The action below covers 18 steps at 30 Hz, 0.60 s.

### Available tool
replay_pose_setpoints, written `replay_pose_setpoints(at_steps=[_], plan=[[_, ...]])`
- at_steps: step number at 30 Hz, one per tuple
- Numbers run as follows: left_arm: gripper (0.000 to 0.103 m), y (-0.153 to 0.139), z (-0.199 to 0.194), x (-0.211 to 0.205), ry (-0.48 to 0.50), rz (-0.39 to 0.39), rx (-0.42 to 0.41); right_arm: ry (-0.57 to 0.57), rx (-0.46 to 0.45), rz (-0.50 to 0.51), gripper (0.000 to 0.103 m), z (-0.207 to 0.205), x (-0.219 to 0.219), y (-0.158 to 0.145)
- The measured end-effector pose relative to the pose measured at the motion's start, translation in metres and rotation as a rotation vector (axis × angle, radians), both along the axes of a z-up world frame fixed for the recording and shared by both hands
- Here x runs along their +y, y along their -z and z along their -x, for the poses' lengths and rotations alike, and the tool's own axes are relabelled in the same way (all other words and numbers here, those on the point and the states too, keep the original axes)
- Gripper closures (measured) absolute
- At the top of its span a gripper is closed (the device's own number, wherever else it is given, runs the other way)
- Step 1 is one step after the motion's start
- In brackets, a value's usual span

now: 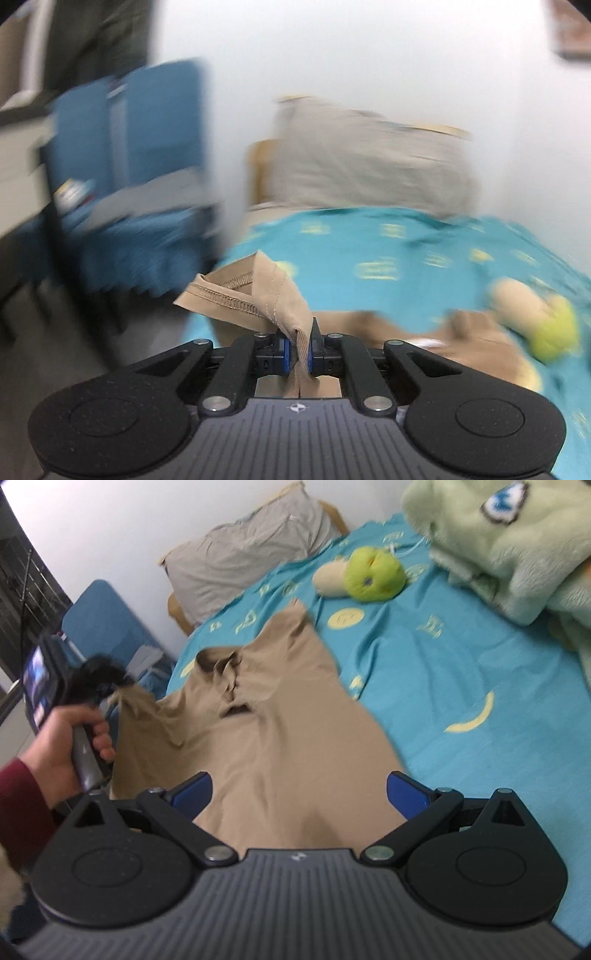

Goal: Fold clothes

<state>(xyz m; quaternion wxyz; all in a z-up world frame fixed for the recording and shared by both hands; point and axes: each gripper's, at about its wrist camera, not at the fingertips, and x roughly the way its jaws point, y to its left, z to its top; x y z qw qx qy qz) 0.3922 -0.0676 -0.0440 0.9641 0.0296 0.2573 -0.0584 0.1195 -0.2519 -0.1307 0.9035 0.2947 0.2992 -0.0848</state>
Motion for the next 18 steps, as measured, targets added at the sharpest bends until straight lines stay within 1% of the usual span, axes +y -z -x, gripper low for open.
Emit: replay_pose_setpoints(at_steps=[1,3,4,6,8,9,10,11,12,13,14,16,18], plan=[[0.094,0.002,0.003,-0.022,0.045,0.002,0.008,0.014,-0.003,0.012,0.000,0.001,-0.003,0.001],[0.089,0.010,0.007,-0.057,0.108,0.011,0.049,0.048,-0.009,0.026,0.000,0.002,-0.009,0.004],[0.081,0.014,0.010,-0.071,0.125,0.010,0.065,0.058,-0.003,0.038,0.000,0.001,-0.011,0.006],[0.071,0.017,0.017,-0.094,0.149,0.009,0.081,0.069,0.003,0.056,0.000,0.002,-0.013,0.010],[0.056,0.015,0.029,-0.105,0.161,0.028,0.088,0.076,0.006,0.070,0.000,0.003,-0.016,0.012],[0.054,0.012,0.037,-0.105,0.169,0.038,0.091,0.079,0.007,0.077,0.000,0.003,-0.017,0.013],[0.049,0.009,0.046,-0.102,0.181,0.046,0.095,0.081,0.007,0.080,0.000,0.004,-0.018,0.014],[0.043,0.005,0.058,-0.097,0.193,0.053,0.093,0.082,0.004,0.070,0.000,0.004,-0.019,0.014],[0.039,0.001,0.074,-0.087,0.198,0.061,0.083,0.082,0.001,0.060,0.000,0.005,-0.021,0.015],[0.030,-0.002,0.089,-0.076,0.196,0.072,0.072,0.081,-0.003,0.053,0.000,0.005,-0.021,0.014],[0.023,-0.005,0.109,-0.060,0.191,0.085,0.062,0.076,-0.013,0.053,0.000,0.006,-0.021,0.013],[0.022,-0.008,0.151,-0.033,0.185,0.098,0.057,0.068,-0.040,0.055,0.001,0.010,-0.021,0.007],[0.021,-0.010,0.196,-0.011,0.177,0.081,0.056,0.063,-0.069,0.045,0.001,0.016,-0.022,0.002]])
